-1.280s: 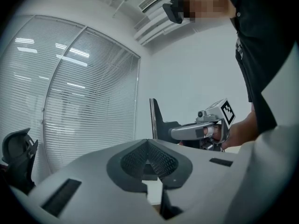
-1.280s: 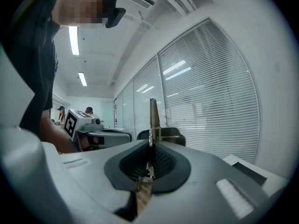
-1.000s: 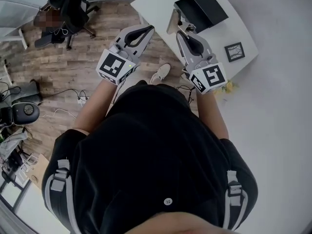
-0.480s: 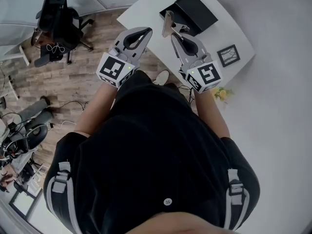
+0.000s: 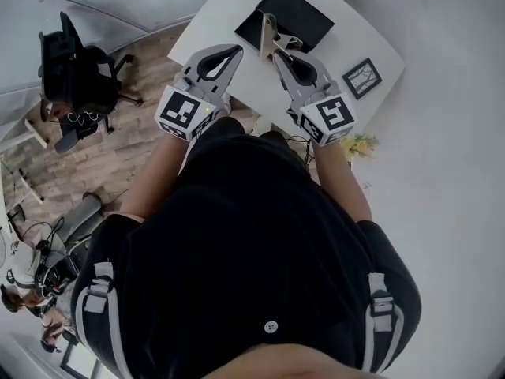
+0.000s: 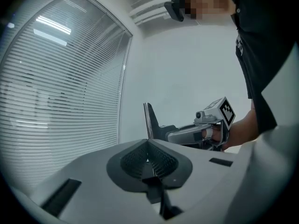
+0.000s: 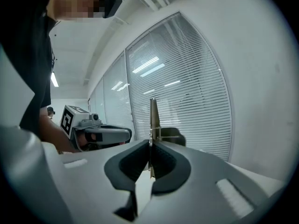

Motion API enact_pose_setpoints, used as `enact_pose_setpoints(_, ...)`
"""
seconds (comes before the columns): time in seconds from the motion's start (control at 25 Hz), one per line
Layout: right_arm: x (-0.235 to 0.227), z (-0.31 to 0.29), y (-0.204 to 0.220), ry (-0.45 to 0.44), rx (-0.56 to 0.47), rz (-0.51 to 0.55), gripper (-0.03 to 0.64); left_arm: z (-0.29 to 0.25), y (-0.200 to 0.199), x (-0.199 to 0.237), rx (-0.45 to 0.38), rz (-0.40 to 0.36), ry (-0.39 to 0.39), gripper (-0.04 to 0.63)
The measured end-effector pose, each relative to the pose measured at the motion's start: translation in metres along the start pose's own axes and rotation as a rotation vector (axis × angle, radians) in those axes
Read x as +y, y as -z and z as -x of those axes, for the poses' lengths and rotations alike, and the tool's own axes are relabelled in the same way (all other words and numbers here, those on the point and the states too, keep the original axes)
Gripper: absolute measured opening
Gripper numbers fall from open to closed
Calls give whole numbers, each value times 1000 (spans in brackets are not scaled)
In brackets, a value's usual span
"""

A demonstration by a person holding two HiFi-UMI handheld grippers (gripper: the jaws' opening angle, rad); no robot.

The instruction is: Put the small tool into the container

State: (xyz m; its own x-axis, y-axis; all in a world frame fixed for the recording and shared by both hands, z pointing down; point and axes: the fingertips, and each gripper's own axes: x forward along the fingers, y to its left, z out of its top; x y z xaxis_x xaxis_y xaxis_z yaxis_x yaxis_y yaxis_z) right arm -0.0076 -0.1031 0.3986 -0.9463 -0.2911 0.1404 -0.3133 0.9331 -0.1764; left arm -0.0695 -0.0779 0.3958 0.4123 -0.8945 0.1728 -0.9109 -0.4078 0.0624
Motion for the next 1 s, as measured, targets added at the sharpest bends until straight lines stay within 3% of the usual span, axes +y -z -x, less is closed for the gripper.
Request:
enact_pose_setpoints(0.44, -69, -37, 39, 247, 149, -55, 14, -62, 13, 50, 51, 32, 253, 9)
enact_pose_setpoints(0.72, -101, -48, 90, 371, 341, -51, 14, -91, 34, 71, 88, 38, 381, 9)
enact_pose_setpoints(1.0, -112, -64, 143, 408, 575, -67, 14, -111, 60, 90, 124, 23, 467, 9)
